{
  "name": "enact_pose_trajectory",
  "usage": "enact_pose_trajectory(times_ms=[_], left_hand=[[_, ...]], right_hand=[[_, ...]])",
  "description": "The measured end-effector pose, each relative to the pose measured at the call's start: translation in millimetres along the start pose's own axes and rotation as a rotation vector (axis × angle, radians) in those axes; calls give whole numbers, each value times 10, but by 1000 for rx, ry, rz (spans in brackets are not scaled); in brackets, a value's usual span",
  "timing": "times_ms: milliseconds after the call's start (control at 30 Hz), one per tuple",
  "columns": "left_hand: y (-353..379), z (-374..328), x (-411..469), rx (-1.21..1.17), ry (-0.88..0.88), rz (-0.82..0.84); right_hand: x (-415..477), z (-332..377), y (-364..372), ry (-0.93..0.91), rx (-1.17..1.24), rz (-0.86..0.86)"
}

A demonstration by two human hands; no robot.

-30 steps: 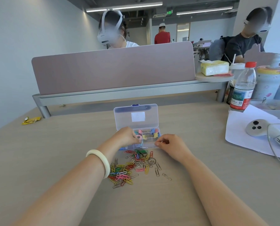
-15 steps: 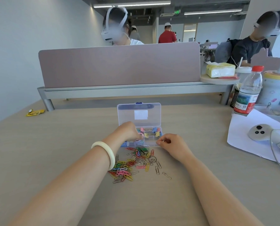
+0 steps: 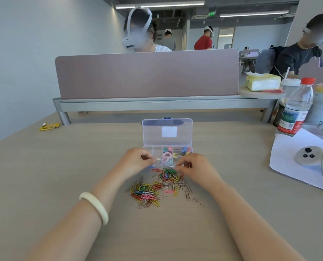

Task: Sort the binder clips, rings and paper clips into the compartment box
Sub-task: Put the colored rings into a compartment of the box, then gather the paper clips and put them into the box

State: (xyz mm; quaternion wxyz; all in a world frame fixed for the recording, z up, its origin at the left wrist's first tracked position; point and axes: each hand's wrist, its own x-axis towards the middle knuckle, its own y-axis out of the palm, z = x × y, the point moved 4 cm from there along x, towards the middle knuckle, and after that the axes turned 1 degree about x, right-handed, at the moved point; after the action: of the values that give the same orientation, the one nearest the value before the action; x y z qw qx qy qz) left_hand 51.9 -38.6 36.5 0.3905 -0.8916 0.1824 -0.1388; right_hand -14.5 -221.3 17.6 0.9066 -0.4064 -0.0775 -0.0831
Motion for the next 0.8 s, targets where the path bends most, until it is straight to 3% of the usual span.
enact_pose_trajectory(times_ms=[167,333,500,633,800], left_hand=[[88,117,-192,14,86,-72],[114,196,-239,75,122,-79],[76,233,-255,54,122,-95],[85,208,-257,72,128,-97],[123,161,-272,100,138,-94]], right_hand=[[-49,115,137,-23,-243,83],[-19,94,167,-53,-176,83],[-2,54,91,-11,-254,219],[8,63,38,69,-282,49],[13,177,184,22,-474,9]])
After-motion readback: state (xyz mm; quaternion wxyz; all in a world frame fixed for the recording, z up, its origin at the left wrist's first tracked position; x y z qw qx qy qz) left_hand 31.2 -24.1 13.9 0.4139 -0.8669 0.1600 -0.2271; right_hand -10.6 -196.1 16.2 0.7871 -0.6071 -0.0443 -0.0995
